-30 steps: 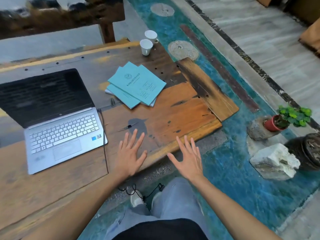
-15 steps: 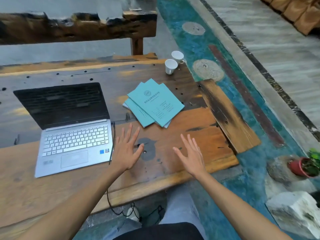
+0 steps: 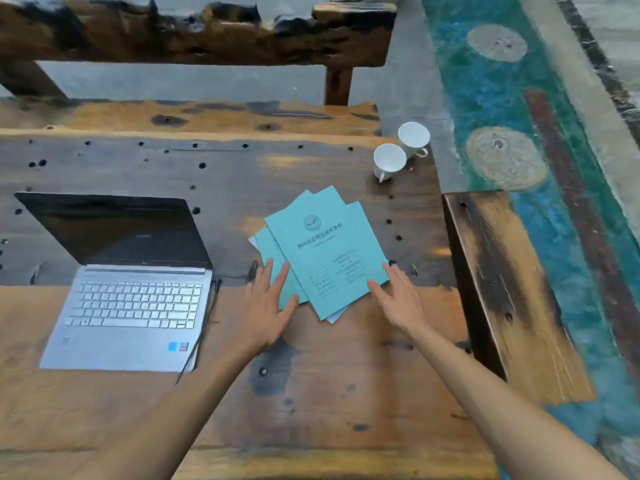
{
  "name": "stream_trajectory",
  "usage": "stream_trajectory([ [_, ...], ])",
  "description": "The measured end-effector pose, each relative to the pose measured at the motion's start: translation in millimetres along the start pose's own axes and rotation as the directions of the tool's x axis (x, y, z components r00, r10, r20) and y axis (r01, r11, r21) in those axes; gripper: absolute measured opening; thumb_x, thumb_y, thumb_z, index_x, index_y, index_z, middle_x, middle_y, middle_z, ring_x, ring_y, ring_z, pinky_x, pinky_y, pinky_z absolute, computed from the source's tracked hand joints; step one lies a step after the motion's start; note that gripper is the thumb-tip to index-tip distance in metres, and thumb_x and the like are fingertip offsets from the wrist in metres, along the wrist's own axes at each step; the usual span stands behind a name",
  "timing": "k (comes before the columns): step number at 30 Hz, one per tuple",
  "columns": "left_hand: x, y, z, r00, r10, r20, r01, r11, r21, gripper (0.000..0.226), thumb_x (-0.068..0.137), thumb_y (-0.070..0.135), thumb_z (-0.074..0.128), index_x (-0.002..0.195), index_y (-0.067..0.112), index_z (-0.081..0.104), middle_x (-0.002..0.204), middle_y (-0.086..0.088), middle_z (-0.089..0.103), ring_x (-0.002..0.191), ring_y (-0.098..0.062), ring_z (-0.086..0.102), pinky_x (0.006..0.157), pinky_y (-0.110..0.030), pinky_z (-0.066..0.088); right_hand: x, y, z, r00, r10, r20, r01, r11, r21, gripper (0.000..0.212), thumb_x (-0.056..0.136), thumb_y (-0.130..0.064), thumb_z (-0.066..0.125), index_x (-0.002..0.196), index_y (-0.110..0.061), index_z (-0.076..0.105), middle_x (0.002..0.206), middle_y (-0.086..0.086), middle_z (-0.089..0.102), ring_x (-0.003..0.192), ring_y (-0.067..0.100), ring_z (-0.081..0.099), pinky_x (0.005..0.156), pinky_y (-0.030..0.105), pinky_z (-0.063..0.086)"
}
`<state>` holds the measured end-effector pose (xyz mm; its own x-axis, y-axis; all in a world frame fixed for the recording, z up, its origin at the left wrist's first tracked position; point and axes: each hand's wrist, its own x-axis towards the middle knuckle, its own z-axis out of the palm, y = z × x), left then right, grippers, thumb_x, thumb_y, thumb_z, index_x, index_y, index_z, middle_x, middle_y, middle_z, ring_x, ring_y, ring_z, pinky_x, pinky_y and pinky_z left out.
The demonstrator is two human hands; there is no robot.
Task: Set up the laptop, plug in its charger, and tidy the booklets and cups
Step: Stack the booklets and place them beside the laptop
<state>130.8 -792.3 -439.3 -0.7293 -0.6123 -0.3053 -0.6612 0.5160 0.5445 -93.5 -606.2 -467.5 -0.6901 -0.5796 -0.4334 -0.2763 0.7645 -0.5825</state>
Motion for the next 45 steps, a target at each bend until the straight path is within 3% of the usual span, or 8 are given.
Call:
stream_trajectory([
  [11,57.5,-2.3,14.7,0.966,-0.259,0.003,0.259,0.965,-0.043,0.091,0.079,0.055,0.028,0.155,0.005,0.031,0.153,-0.025,0.037,0.138,-0.041,0.035,0.114,-0.047,0.029,99.1,-26.0,-30.7,0.987,0.012,0.162,0.002,0.996,-0.085,0.052,0.096,-0.035,0.059,0.143,-0.015,0.052,0.142,0.007,0.058,0.131,0.027,0.053,0.105,0.041,0.045],
  [15,88.0,13.1,26.7,0.94,-0.34,-0.01,0.33,0.919,-0.217,0.07,0.092,0.028,0.055,0.154,0.005,0.031,0.142,-0.018,0.052,0.126,-0.038,0.049,0.103,-0.045,0.04,109.2,-26.8,-14.7,0.989,0.083,0.119,-0.069,0.991,-0.117,0.059,0.098,-0.035,0.058,0.15,-0.011,0.043,0.144,0.009,0.051,0.131,0.025,0.05,0.103,0.04,0.043],
  [21,114.3,25.8,43.1,0.781,-0.624,0.011,0.488,0.599,-0.636,0.04,0.09,0.013,0.067,0.125,0.02,0.049,0.111,0.014,0.059,0.1,-0.016,0.065,0.07,-0.014,0.043,112.6,-27.0,-2.2,0.994,0.108,0.013,-0.104,0.981,-0.16,0.05,0.098,-0.032,0.056,0.144,-0.014,0.049,0.137,0.005,0.05,0.126,0.024,0.048,0.098,0.039,0.044],
  [24,125.8,17.6,39.8,0.717,-0.686,0.125,0.549,0.444,-0.708,0.05,0.089,0.018,0.072,0.133,0.016,0.049,0.118,0.003,0.061,0.095,-0.011,0.062,0.078,-0.025,0.044,113.5,-34.0,5.0,0.99,0.14,-0.011,-0.139,0.974,-0.18,0.049,0.099,-0.032,0.056,0.143,-0.012,0.048,0.134,0.005,0.047,0.124,0.024,0.045,0.094,0.037,0.043],
  [28,134.8,16.1,29.2,0.753,-0.631,0.183,0.53,0.418,-0.738,0.038,0.089,0.007,0.066,0.111,0.033,0.049,0.105,-0.005,0.065,0.089,-0.018,0.065,0.069,-0.033,0.049,118.7,-40.5,4.2,0.972,0.232,-0.032,-0.235,0.962,-0.139,0.046,0.098,-0.028,0.055,0.141,-0.012,0.048,0.135,0.008,0.047,0.125,0.027,0.046,0.091,0.035,0.04],
  [35,134.4,43.0,19.1,0.881,-0.408,0.239,0.432,0.491,-0.757,0.08,0.093,-0.004,0.051,0.139,0.058,0.032,0.108,-0.005,0.071,0.093,-0.019,0.073,0.064,-0.023,0.054,108.6,-37.1,1.7,0.947,0.321,0.003,-0.32,0.945,-0.065,0.035,0.095,-0.013,0.056,0.129,-0.012,0.049,0.13,0.012,0.049,0.117,0.032,0.053,0.086,0.036,0.041],
  [41,135.5,44.6,-11.0,0.918,-0.266,0.293,0.395,0.558,-0.73,0.083,0.092,-0.005,0.048,0.134,0.066,0.04,0.106,-0.004,0.078,0.094,-0.025,0.076,0.079,-0.04,0.061,79.3,-26.1,2.8,0.903,0.42,0.093,-0.43,0.867,0.252,0.019,0.094,-0.007,0.052,0.111,-0.013,0.056,0.113,0.007,0.069,0.093,0.019,0.063,0.069,0.03,0.047],
  [45,132.5,47.4,-30.4,0.902,-0.129,0.411,0.408,0.56,-0.72,0.08,0.095,-0.004,0.048,0.133,0.067,0.043,0.108,0.003,0.079,0.095,-0.017,0.076,0.067,-0.022,0.056,51.9,-22.0,11.3,0.847,0.478,0.233,-0.527,0.692,0.494,0.014,0.097,-0.012,0.05,0.103,-0.013,0.063,0.111,0.012,0.071,0.105,0.028,0.068,0.083,0.042,0.057],
])
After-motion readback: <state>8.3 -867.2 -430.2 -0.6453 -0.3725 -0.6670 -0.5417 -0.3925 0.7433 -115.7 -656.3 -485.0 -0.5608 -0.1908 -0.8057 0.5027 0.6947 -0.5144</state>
